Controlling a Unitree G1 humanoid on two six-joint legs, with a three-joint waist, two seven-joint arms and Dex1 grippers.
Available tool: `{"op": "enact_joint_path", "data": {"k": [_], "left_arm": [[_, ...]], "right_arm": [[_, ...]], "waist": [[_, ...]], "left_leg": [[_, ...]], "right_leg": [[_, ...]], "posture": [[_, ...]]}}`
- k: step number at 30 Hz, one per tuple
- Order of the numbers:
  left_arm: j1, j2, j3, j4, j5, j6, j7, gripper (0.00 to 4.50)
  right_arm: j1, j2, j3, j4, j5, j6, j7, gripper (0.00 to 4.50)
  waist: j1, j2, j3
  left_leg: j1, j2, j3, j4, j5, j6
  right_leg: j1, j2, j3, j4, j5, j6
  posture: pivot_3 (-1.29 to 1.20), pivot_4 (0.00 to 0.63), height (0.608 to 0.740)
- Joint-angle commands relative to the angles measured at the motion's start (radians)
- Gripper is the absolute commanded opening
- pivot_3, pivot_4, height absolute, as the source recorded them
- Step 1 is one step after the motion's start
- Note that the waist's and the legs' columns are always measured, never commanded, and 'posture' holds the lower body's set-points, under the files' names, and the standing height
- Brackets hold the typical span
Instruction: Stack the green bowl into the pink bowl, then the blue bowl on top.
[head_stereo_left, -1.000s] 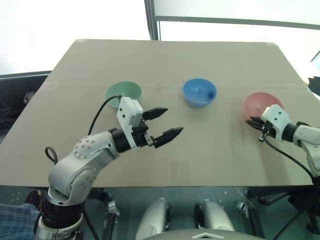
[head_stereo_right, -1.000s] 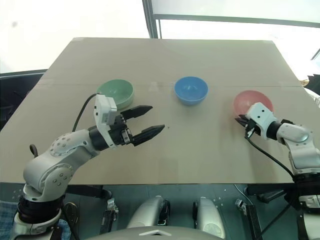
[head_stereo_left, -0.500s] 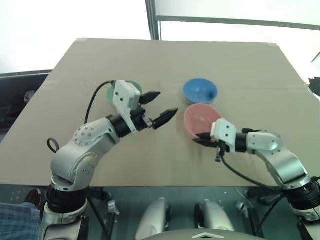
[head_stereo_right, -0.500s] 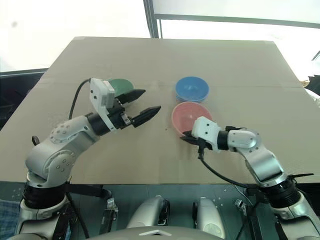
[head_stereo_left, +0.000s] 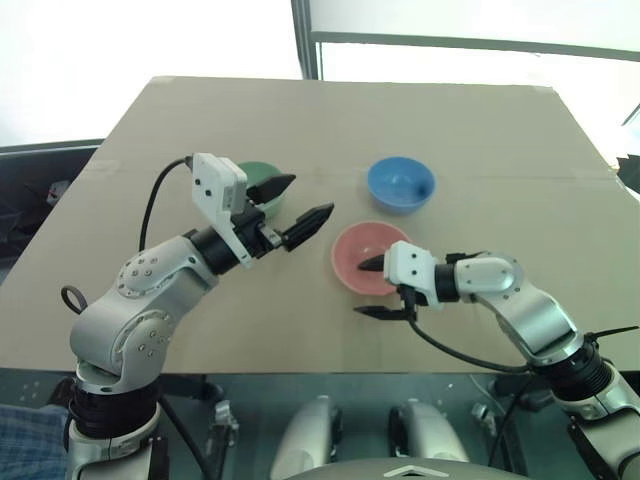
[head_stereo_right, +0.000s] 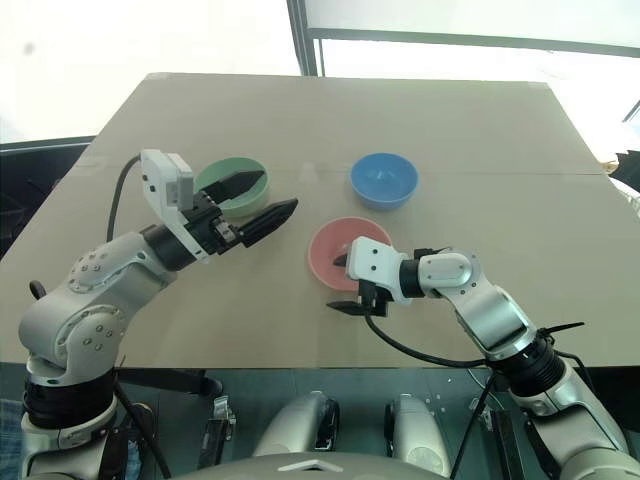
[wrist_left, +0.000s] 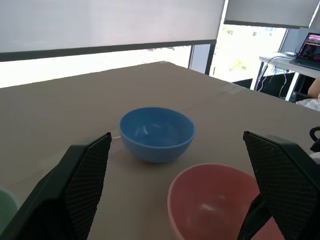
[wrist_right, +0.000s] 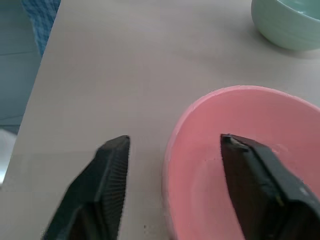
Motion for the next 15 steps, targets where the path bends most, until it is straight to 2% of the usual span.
{"op": "enact_joint_path", "data": {"k": [1, 8, 15], "left_arm": [[0.008, 0.011, 0.033, -0.039, -0.022, -0.004, 0.005, 4.5], [-0.003, 0.011, 0.03, -0.008, -0.011, -0.016, 0.013, 4.5], [-0.016, 0.077, -0.015, 0.073, 0.146, -0.045, 0.02, 4.5]], "right_arm": [[-0.027, -0.04, -0.078, -0.086, 0.091, 0.081, 0.043, 4.36], [-0.048, -0.062, -0.243, -0.11, 0.31, 0.215, 0.081, 4.36], [-0.108, -0.068, -0.449, -0.047, 0.506, 0.264, 0.069, 4.36]], "waist": [[0.0, 0.0, 0.0], [0.0, 0.0, 0.0], [0.0, 0.0, 0.0]], "left_leg": [[0.0, 0.0, 0.0, 0.0, 0.0, 0.0], [0.0, 0.0, 0.0, -0.001, 0.0, 0.0], [0.0, 0.0, 0.0, -0.001, 0.0, 0.001]], "right_leg": [[0.0, 0.0, 0.0, 0.0, 0.0, 0.0], [0.0, 0.0, 0.0, 0.0, 0.0, 0.0], [0.0, -0.001, 0.0, 0.0, 0.0, 0.0]], "posture": [[0.0, 0.15, 0.74], [0.0, 0.15, 0.74], [0.0, 0.15, 0.74]]}}
